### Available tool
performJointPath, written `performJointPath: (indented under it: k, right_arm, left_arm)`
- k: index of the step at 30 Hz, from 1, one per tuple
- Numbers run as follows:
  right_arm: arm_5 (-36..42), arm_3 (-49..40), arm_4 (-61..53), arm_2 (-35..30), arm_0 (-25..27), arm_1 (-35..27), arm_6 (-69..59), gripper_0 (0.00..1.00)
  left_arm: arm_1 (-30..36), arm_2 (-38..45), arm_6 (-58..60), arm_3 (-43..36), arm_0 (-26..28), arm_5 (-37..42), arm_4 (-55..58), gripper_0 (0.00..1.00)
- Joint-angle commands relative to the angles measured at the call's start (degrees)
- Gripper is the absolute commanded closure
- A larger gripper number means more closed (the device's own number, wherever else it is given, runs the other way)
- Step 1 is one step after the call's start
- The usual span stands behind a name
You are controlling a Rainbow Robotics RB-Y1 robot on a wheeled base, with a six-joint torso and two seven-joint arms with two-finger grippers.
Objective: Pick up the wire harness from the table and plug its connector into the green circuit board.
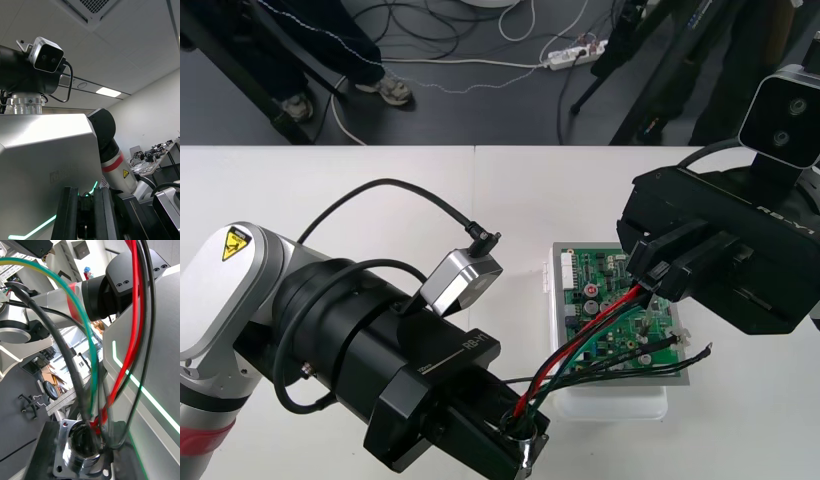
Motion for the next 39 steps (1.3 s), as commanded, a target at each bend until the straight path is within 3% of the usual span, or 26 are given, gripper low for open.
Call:
performJointPath:
  k: [1,16,25,39]
  right_arm:
    - [-0.31,-0.43,-1.15,0.27,0.38,-1.34,0.54,1.00]
    - [-0.31,-0.34,-1.59,0.27,1.61,-3.36,0.63,1.00]
    - [-0.31,-0.34,-1.33,0.01,2.14,-5.03,0.63,1.00]
    - [1.63,-0.87,2.89,-8.25,4.87,-7.14,1.07,1.00]
  left_arm:
    - [-1.36,-1.06,-0.58,-0.16,0.02,1.34,-0.20,0.00]
    - [-1.36,4.65,-5.59,0.55,-0.15,1.60,-4.94,0.00]
    - [-1.36,12.74,-11.40,0.55,-0.07,3.89,-9.08,0.00]
    - [-0.66,23.11,-13.86,0.46,0.02,9.95,-9.25,0.00]
